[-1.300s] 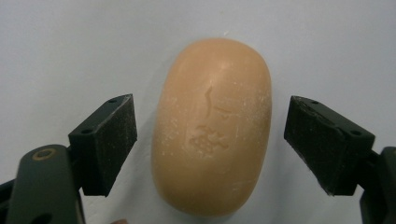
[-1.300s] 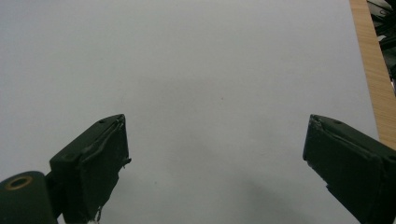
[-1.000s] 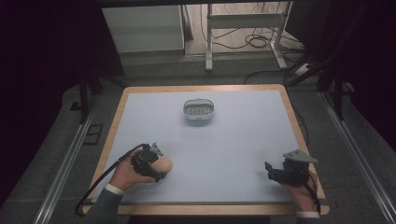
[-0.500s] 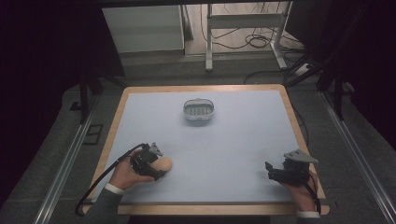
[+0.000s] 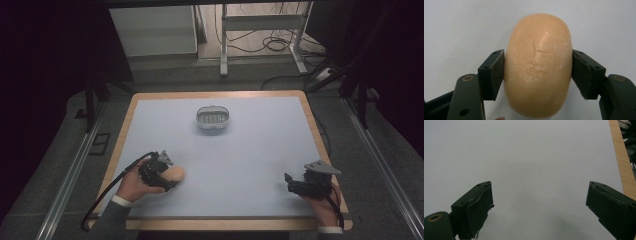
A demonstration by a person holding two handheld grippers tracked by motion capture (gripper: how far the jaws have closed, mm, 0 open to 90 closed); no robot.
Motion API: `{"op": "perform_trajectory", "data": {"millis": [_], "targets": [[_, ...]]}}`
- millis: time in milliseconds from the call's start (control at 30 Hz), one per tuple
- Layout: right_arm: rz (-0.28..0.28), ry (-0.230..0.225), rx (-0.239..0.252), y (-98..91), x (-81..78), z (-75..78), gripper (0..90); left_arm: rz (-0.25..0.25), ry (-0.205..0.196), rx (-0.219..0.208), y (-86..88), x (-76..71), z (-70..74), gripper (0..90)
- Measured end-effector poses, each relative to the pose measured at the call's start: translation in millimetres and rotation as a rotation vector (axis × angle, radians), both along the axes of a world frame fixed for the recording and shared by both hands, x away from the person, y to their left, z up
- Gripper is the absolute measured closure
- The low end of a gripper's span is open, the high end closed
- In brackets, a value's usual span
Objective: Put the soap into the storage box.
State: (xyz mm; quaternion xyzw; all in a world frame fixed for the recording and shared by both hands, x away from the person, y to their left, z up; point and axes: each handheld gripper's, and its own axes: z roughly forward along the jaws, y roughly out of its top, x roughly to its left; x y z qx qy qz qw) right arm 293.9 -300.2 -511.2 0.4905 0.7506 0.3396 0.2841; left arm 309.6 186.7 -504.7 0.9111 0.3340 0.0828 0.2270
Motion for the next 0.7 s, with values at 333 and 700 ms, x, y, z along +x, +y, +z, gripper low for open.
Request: {"op": "perform_trajectory", "data": {"millis": [333,700], "targets": [[-0.004,0.002,-0.002,-0.5,0.2,-0.1,7.0,0.024,-0.041,-0.05,8.5,4.2,16.8,32.0],[-0.008,0.001,-0.001,-0.8,0.3,0.0,7.0,0.032,-0.061,-0.071,13.9,7.1,28.2,32.1]]}}
